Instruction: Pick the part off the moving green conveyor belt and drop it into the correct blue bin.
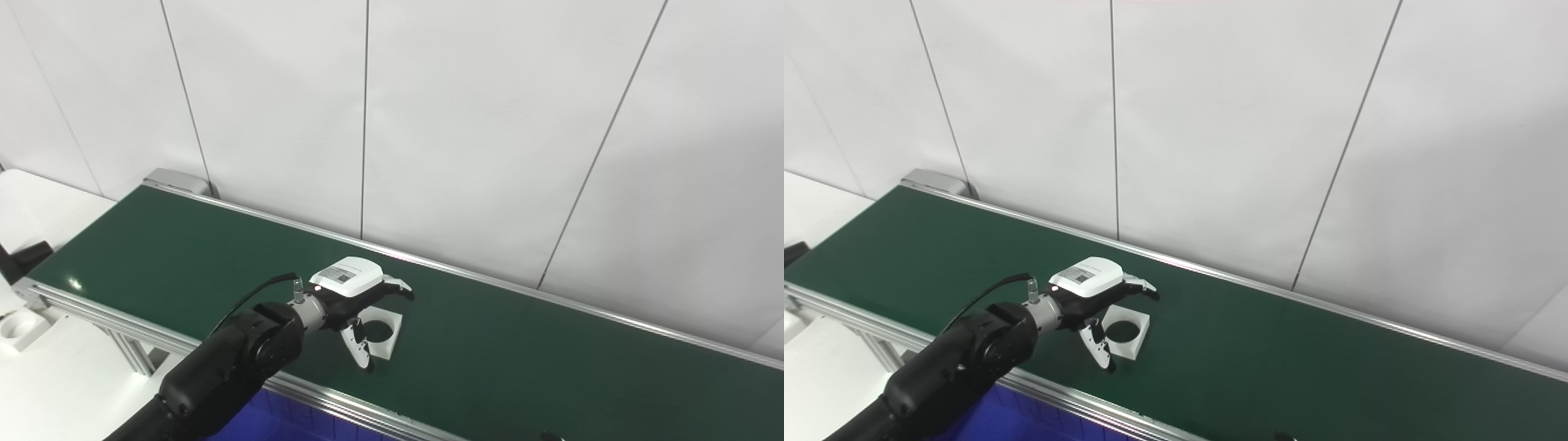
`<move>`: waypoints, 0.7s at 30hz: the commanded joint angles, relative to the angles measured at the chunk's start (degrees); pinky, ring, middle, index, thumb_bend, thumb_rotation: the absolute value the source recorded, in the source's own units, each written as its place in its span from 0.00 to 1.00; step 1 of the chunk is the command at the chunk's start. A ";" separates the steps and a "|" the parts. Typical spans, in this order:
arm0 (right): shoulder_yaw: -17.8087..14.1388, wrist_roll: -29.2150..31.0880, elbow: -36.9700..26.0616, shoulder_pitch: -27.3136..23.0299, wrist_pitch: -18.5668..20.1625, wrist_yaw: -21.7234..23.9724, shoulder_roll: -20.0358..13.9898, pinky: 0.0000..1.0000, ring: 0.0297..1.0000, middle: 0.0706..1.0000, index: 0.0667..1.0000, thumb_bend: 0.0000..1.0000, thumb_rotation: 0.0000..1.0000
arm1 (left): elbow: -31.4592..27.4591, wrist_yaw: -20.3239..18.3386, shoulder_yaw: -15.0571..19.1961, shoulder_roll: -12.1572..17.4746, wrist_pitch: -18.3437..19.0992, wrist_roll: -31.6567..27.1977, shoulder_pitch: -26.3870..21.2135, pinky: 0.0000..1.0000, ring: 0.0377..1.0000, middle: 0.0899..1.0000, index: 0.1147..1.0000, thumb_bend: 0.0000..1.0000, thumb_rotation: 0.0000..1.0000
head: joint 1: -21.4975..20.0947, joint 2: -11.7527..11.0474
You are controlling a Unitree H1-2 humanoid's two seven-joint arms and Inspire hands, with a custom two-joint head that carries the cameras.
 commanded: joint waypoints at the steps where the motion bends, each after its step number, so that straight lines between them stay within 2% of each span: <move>1: 0.23 0.05 -2.59 0.15 0.19 0.52 0.52 0.61 0.71 0.77 0.83 0.46 0.47 | 0.02 1.53 0.02 -0.02 -0.94 0.61 -2.50 0.85 0.82 0.81 0.81 0.93 0.03 | 0.03 -0.01; 8: 0.48 -0.09 -3.32 0.49 0.94 0.43 0.97 0.61 0.72 0.77 0.83 0.47 0.46 | 3.53 1.41 -1.81 -1.81 0.88 3.07 -3.54 0.84 0.86 0.84 0.80 0.93 0.06 | -0.31 0.19; 14: 0.74 -0.70 -3.54 0.68 0.88 0.23 1.34 0.61 0.71 0.77 0.83 0.47 0.47 | 7.73 2.41 -2.99 -3.09 0.98 3.66 -4.88 0.89 0.87 0.84 0.82 0.92 0.07 | -0.64 0.24; 21: 0.90 -0.97 -3.47 0.81 0.71 0.19 1.61 0.61 0.72 0.77 0.83 0.46 0.45 | 12.84 6.05 -4.40 -5.10 1.76 4.33 -6.30 0.92 0.87 0.84 0.81 0.92 0.09 | -1.28 0.23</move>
